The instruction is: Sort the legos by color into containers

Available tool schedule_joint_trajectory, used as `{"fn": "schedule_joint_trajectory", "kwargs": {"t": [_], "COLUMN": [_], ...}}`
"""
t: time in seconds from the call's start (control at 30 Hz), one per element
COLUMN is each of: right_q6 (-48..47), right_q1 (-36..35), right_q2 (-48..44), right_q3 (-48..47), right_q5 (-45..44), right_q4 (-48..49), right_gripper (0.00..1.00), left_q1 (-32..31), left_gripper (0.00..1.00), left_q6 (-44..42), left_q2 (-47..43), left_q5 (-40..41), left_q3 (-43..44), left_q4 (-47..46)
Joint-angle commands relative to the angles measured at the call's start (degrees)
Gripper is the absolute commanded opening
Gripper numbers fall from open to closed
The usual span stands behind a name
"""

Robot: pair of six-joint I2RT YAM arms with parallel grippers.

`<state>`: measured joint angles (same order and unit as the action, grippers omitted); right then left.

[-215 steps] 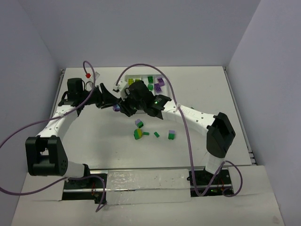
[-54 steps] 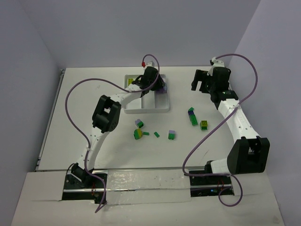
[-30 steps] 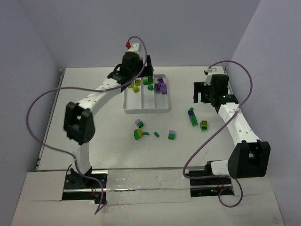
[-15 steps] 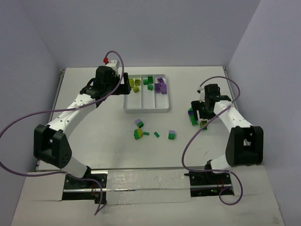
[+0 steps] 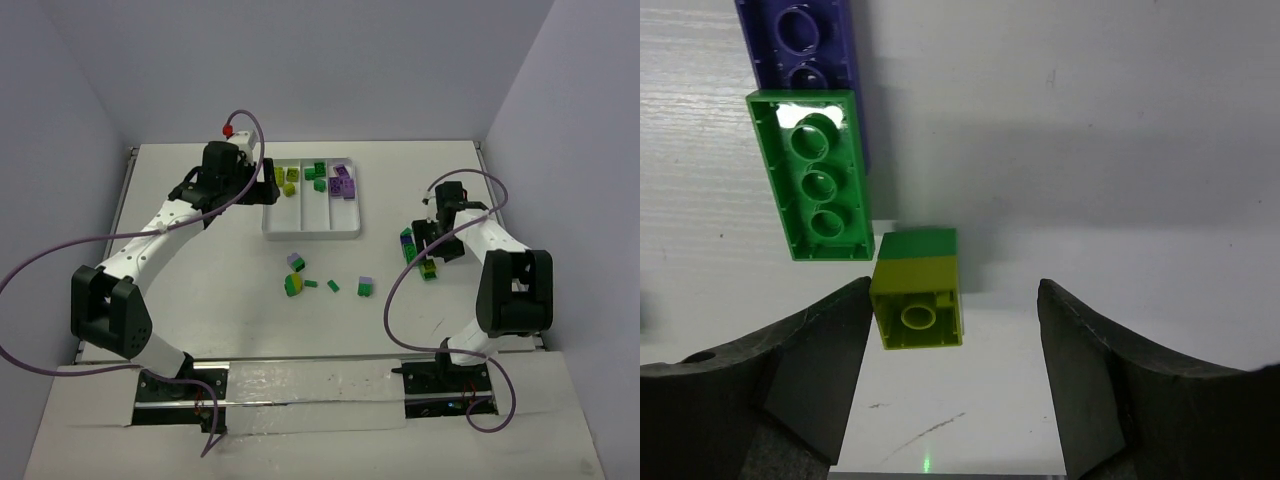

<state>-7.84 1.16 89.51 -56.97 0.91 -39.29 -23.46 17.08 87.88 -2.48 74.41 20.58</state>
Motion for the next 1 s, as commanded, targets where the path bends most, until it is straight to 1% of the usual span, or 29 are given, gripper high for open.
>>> {"fn": "schedule_joint_trajectory", "kwargs": {"t": [0.0, 0.23, 0.33, 0.4, 0.53, 0.87, 0.97], "right_q6": [-0.8, -1.9, -2.4, -2.1, -1.8, -1.8, -1.7], "right_q1": [1.2, 1.2, 1.2, 1.3, 1.2, 1.3, 1.3], "right_q2": [0.3, -1.3, -0.4, 0.4, 0.9, 2.7, 3.0], "right_q3": [-1.3, -2.4, -2.7, -2.9, -2.2, -1.9, -2.1], "right_q5": [-0.8, 0.1, 3.3, 5.7, 5.4, 4.5, 4.3], "right_q4": [-0.5, -1.8, -3.6, -4.7, -4.7, -3.7, -3.1], "right_gripper": [0.74, 0.74, 0.73, 0.69, 0.64, 0.61, 0.56], "left_q1": [0.5, 0.5, 0.5, 0.5, 0.5, 0.5, 0.6], "left_gripper": [0.95, 0.94, 0.95, 0.94, 0.94, 0.94, 0.94], "left_q6": [-0.6, -0.3, -0.4, -0.2, -0.2, -0.5, -0.6], "left_q2": [-0.7, 0.2, 0.5, 0.5, 0.0, 0.6, 0.7], "left_q5": [-1.7, -2.3, -2.4, -2.1, -1.9, -2.4, -2.4], "left_q3": [0.9, 1.8, 2.2, 2.2, 1.7, 2.1, 2.1], "left_q4": [-0.6, -0.2, 0.0, 0.2, -0.1, 0.3, 0.3]}}
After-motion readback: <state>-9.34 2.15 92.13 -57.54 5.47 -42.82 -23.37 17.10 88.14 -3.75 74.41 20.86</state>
